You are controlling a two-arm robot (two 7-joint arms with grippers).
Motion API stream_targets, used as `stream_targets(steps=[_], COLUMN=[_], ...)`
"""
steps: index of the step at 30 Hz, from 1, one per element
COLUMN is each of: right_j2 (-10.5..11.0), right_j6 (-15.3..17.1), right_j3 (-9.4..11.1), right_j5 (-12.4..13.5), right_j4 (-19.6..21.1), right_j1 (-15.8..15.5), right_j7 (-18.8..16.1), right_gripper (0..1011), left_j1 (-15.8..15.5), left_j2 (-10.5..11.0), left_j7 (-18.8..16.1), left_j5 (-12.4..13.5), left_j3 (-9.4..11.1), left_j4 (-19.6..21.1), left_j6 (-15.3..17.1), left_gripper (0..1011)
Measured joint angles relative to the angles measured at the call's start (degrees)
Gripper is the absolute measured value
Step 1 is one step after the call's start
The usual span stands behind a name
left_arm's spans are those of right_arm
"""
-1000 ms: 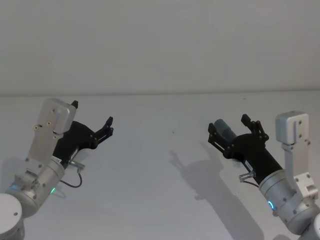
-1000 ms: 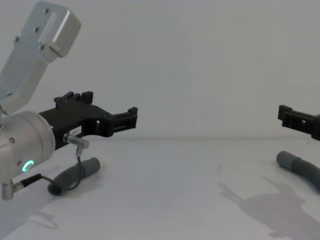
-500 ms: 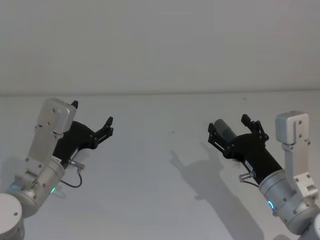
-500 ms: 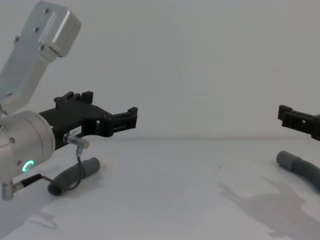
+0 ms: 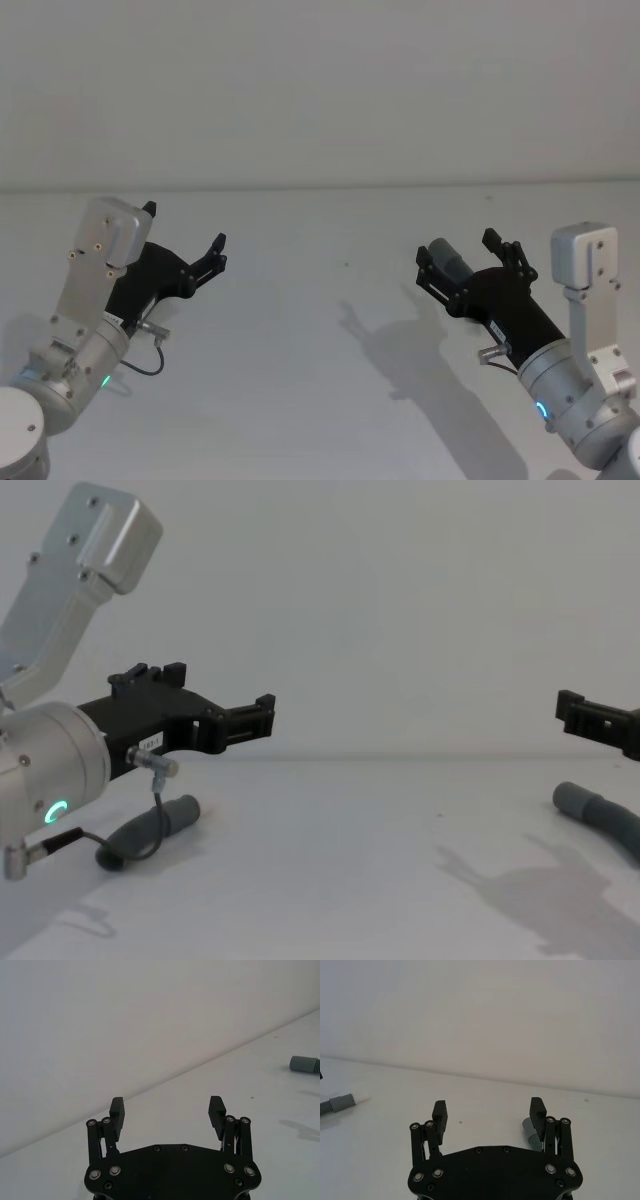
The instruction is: Use both hands to pick up one end of the pipe from the table, align the ends, and insert them.
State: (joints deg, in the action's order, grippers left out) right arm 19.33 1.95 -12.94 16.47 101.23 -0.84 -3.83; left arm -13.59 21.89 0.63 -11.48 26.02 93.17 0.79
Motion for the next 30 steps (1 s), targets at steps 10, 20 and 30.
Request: stream_targets(steps=[10,20,30], right_j2=[0.0,0.0,0.0], right_j6=[0.0,0.0,0.0], right_j3=[0.0,0.0,0.0], right_j5=[0.0,0.0,0.0], right_j4=[0.0,0.0,0.0], right_j1=[0.0,0.0,0.0], right_j7=[0.0,0.0,0.0], right_gripper=[1002,1002,1002], left_j1=[0.0,0.0,0.0], left_j2=[0.0,0.0,0.0], left_j7=[0.0,0.0,0.0], left_j5=[0.0,0.0,0.0], left_j3=[0.0,0.0,0.0], left_j4=[0.0,0.0,0.0], left_j6=[0.0,0.0,0.0], left_gripper=[1002,1002,1002])
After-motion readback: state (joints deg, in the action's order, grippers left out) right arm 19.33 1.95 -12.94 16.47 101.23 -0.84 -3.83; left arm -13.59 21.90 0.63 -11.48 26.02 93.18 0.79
